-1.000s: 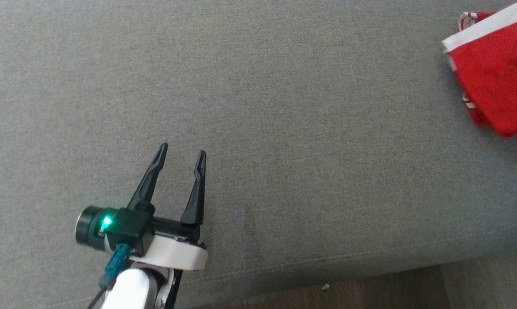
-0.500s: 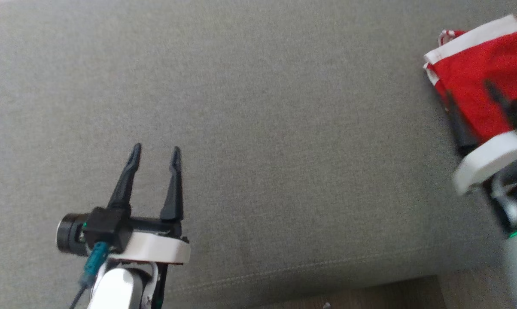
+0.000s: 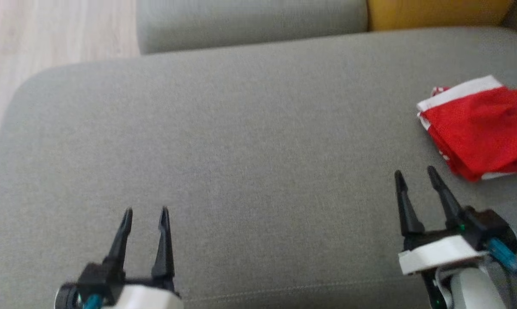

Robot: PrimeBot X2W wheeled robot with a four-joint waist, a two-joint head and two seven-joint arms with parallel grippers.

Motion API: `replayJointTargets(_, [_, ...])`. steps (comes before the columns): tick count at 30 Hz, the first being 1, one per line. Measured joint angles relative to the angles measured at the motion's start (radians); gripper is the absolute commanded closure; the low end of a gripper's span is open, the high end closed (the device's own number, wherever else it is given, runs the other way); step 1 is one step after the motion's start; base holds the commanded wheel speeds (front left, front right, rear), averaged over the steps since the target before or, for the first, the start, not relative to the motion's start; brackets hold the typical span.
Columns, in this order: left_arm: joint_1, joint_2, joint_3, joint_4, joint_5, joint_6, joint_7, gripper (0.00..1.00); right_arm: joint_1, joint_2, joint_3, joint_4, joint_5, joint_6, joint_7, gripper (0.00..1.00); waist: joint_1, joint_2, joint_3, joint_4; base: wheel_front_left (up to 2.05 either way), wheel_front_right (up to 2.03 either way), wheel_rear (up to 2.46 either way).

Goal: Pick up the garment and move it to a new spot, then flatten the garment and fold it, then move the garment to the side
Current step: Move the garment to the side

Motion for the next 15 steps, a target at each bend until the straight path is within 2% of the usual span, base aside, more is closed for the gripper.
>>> replayJointTargets(1, [0.000,0.000,0.000,0.000,0.000,0.000,0.000,0.00,0.000,0.000,0.000,0.000,0.000,0.000,0.000,0.00,0.0000,0.0000,0.000,0.000,0.00,0.00,0.00])
replayJointTargets(6, [0.069,0.001,0.034,-0.006,0.040,0.013,0.000,0.00,0.098,0.029,-0.029,-0.172,-0.001,0.000,-0.002,0.00,0.0000,0.0000,-0.047,0.028,0.00,0.00,0.00])
replayJointTargets(15, [0.078,0.001,0.052,-0.015,0.056,0.009,0.000,0.00,0.157,0.045,-0.020,-0.183,-0.002,0.000,-0.002,0.00,0.0000,0.0000,-0.064,0.037,0.00,0.00,0.00])
